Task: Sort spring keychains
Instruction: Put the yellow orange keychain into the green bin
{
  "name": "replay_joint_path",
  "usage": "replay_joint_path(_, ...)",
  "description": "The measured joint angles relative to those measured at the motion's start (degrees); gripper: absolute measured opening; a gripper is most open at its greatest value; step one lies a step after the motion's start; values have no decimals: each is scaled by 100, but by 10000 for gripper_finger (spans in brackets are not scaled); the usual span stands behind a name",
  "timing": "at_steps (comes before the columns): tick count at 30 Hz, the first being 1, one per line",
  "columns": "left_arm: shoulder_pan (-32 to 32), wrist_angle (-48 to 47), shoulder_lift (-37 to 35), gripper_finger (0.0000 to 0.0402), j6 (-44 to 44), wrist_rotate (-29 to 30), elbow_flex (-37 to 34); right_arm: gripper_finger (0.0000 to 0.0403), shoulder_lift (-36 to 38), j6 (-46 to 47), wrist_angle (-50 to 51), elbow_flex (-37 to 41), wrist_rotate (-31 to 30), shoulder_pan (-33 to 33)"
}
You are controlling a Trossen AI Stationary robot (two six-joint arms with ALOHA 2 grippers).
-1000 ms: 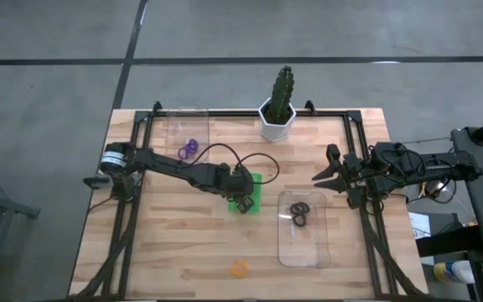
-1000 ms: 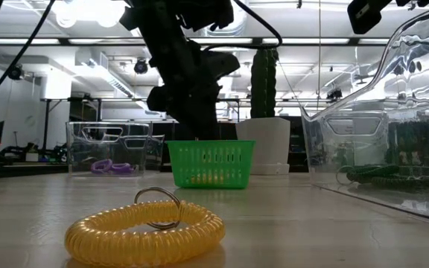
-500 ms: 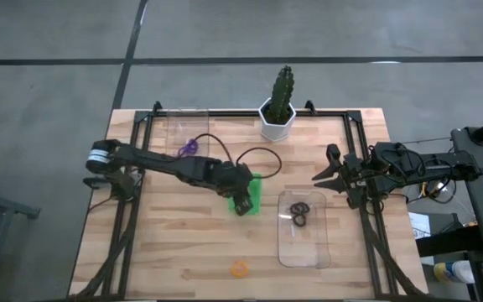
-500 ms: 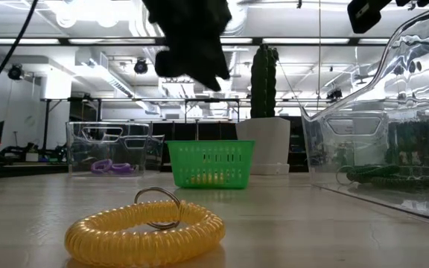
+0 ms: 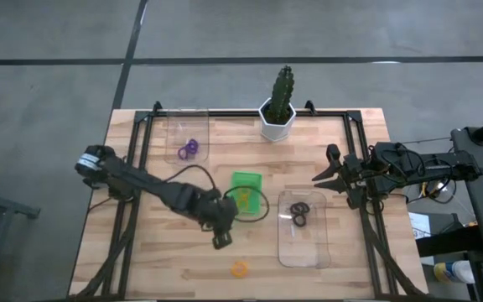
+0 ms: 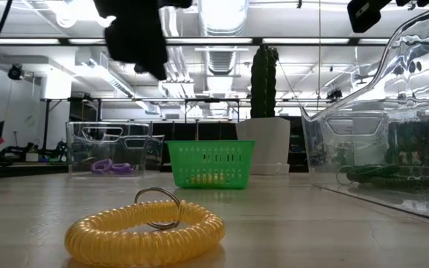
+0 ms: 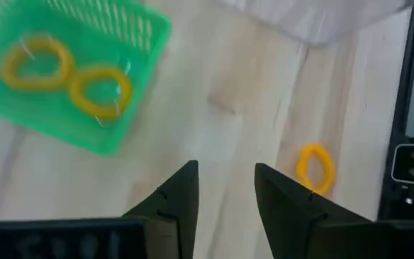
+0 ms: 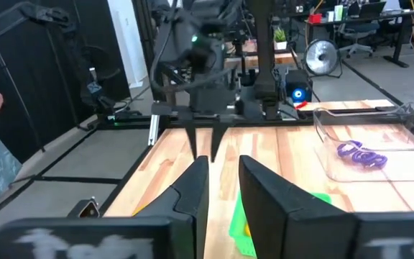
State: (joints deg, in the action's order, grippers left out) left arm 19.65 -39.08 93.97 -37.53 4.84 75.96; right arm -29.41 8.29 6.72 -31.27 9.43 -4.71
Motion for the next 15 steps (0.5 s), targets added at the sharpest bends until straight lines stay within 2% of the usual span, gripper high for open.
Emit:
replay_joint_path(4, 317, 174, 6, 128, -657, -7, -244, 68, 0, 0, 8, 0, 0, 0)
replay_joint_path(10, 622, 1272, 28, 128, -1409, -125, -587, 76, 0, 0, 37, 0, 0, 0)
replay_joint_path(15, 784, 1493, 28, 128, -2021, -91, -597, 82, 0, -2, 42, 0, 0, 0)
